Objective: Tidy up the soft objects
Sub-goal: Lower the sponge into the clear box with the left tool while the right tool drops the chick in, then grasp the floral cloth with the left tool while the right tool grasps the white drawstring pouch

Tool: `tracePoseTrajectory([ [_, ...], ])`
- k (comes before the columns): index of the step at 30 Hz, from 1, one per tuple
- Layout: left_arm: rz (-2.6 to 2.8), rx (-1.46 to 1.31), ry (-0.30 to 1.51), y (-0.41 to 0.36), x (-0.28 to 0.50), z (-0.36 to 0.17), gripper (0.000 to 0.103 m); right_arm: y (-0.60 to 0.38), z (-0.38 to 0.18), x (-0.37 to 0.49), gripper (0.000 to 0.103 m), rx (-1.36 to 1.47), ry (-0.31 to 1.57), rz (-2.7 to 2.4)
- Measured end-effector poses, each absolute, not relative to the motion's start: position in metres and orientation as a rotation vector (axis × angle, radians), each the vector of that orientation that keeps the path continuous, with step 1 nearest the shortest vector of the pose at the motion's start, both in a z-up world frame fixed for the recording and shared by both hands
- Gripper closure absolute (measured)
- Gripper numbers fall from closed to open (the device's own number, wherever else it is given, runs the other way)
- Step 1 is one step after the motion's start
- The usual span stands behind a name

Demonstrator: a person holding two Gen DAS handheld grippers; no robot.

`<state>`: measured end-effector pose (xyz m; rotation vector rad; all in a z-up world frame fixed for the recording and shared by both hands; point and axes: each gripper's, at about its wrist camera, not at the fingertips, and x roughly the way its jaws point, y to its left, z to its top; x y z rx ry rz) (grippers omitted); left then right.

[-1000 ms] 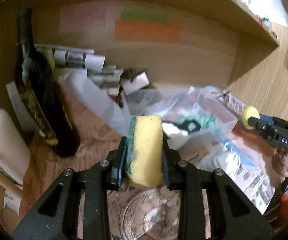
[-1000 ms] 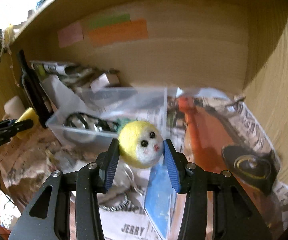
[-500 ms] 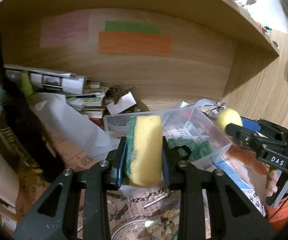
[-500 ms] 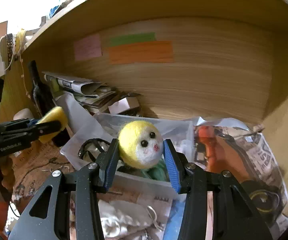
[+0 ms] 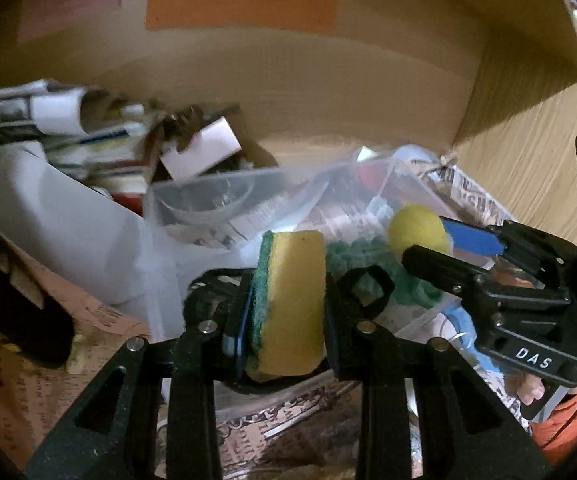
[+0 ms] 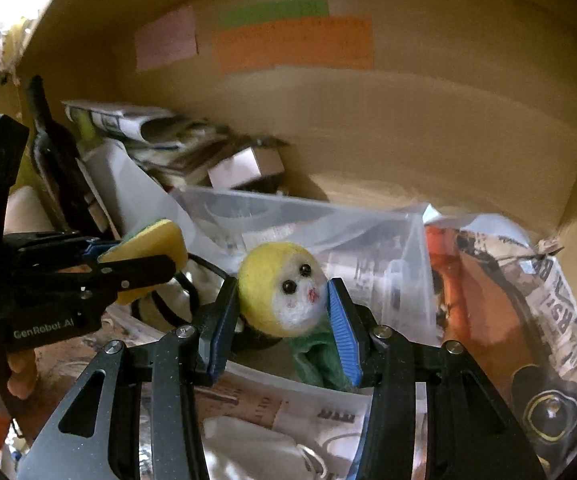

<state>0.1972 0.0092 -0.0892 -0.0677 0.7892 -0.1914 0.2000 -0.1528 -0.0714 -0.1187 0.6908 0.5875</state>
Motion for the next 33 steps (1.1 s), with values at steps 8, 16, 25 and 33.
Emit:
tracePoseTrajectory([
  [8, -0.175, -0.023, 0.832, -0.001, 0.207, -0.105, 0.07, -0.15, -0.083, 0.207, 0.061, -0.144, 0.733, 0.579],
  [16, -0.146, -0.014, 0.775, 0.002, 0.193, -0.09, 0.04, -0.15, -0.08, 0.204, 0.05, -0.163, 0.716, 0.568],
  [25, -0.142, -0.048, 0.711, 0.014, 0.162, -0.066, 0.028, -0.16, -0.05, 0.177, 0.033, -0.153, 0.608, 0.557],
  [33, -0.123, -0.043, 0.658, 0.023, 0.124, -0.054, 0.01, -0.184, -0.028, 0.145, 0.021, -0.131, 0.516, 0.539],
])
